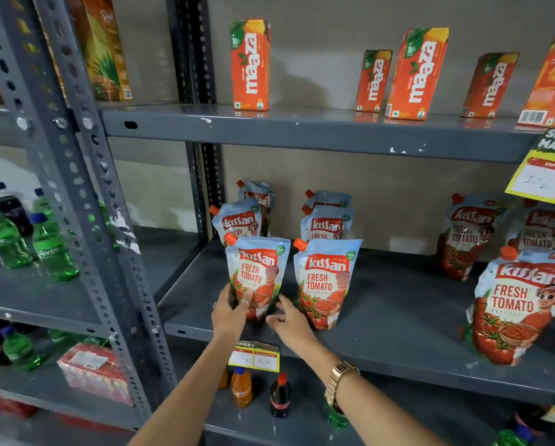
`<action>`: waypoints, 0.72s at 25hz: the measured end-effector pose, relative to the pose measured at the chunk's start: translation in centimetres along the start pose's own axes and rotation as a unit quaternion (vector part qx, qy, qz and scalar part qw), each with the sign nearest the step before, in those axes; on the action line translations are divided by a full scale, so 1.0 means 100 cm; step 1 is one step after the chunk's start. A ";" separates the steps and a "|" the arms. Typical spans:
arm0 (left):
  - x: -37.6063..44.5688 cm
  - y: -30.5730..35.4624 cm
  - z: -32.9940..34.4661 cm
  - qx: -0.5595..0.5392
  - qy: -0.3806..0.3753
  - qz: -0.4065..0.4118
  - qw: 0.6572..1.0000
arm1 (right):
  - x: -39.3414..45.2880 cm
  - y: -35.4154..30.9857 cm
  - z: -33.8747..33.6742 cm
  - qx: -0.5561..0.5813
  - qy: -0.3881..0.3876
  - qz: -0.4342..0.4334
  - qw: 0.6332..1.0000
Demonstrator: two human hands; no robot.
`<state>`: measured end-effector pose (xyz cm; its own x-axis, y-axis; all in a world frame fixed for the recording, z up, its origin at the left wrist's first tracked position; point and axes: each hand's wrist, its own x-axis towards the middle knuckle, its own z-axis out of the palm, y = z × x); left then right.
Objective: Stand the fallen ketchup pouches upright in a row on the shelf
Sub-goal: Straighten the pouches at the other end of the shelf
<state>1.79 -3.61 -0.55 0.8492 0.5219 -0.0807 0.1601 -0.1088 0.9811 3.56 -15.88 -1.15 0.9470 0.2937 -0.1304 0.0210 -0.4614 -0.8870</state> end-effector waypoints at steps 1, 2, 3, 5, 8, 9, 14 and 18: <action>0.003 -0.003 -0.002 0.001 -0.013 -0.002 1.000 | 0.001 -0.002 0.002 0.004 -0.007 0.004 1.000; 0.006 -0.005 -0.003 0.001 -0.022 -0.007 1.000 | 0.003 -0.004 0.003 0.006 -0.011 0.008 1.000; 0.009 -0.007 -0.004 -0.003 -0.028 -0.010 1.000 | 0.005 -0.003 0.004 0.007 -0.012 0.010 1.000; 0.011 -0.008 -0.006 -0.013 -0.027 -0.008 1.000 | 0.008 -0.003 0.006 0.005 -0.018 0.011 1.000; 0.012 -0.007 -0.010 -0.014 -0.014 -0.006 1.000 | 0.013 -0.005 0.010 -0.004 -0.023 0.008 1.000; 0.014 -0.007 -0.012 -0.014 -0.010 -0.004 1.000 | 0.015 -0.006 0.012 -0.007 -0.028 0.007 1.000; 0.027 -0.010 -0.030 -0.011 -0.006 0.000 1.000 | 0.023 -0.015 0.024 -0.010 -0.050 -0.004 0.999; 0.038 -0.011 -0.040 -0.020 -0.012 -0.020 1.000 | 0.033 -0.020 0.035 -0.014 -0.064 -0.004 0.998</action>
<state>2.85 1.87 -1.23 0.8549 0.5038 -0.1234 0.1735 -0.0536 0.9834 5.53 -11.06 -1.38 0.8978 0.4015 -0.1810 0.0387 -0.4814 -0.8757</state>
